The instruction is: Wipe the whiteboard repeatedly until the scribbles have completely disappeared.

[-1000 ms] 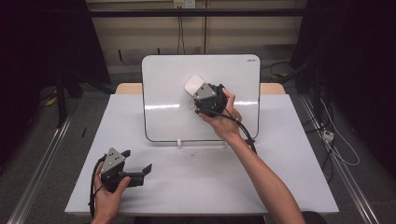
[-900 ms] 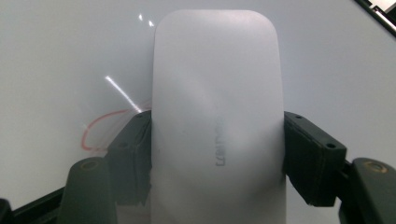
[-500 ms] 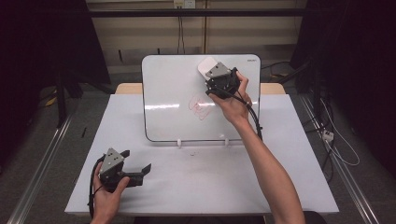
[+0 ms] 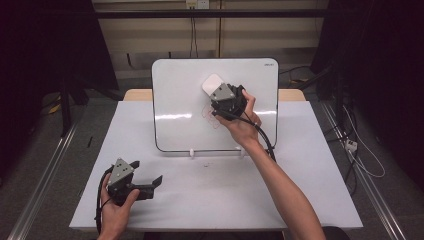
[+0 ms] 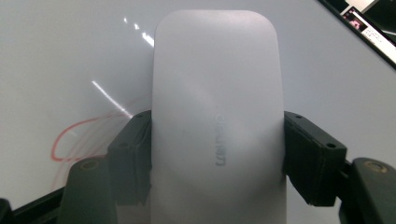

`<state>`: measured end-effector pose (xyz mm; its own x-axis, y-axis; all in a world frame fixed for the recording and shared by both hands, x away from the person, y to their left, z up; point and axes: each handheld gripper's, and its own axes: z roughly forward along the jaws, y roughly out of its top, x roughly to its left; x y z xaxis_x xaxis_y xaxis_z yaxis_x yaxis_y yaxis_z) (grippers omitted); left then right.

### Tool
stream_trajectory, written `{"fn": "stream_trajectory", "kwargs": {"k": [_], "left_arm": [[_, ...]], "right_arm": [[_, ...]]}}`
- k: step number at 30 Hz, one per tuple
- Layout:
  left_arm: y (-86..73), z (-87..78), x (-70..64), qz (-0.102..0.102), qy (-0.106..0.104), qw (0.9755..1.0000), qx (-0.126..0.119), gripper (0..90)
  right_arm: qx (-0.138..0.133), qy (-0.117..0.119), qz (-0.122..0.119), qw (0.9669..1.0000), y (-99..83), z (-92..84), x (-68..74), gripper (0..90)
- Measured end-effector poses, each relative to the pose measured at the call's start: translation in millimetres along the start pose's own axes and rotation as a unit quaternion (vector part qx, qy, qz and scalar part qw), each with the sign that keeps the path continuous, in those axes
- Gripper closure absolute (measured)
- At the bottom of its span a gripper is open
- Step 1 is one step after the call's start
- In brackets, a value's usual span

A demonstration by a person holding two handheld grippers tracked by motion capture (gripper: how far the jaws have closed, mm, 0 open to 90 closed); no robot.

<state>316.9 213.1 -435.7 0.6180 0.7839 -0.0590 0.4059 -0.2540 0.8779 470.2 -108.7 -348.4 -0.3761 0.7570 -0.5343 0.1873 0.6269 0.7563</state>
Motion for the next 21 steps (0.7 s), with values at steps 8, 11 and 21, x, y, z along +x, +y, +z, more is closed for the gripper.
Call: {"fn": "stream_trajectory", "kwargs": {"k": [8,11,21], "left_arm": [[0.3,-0.5,1.1,0.001,0.002,1.0,0.002,4.5],[0.1,-1.0,1.0,0.002,0.003,1.0,0.001,4.5],[-0.3,-1.4,2.6,0.0,0.002,1.0,0.001,4.5]], "right_arm": [[-0.002,0.024,-0.019,0.9995,-4.4,-3.0,26.1,31.4],[-0.004,0.031,-0.033,0.9989,-5.5,-4.0,37.0,31.4],[-0.012,0.041,-0.028,0.9987,-7.3,-3.4,34.3,31.4]]}}
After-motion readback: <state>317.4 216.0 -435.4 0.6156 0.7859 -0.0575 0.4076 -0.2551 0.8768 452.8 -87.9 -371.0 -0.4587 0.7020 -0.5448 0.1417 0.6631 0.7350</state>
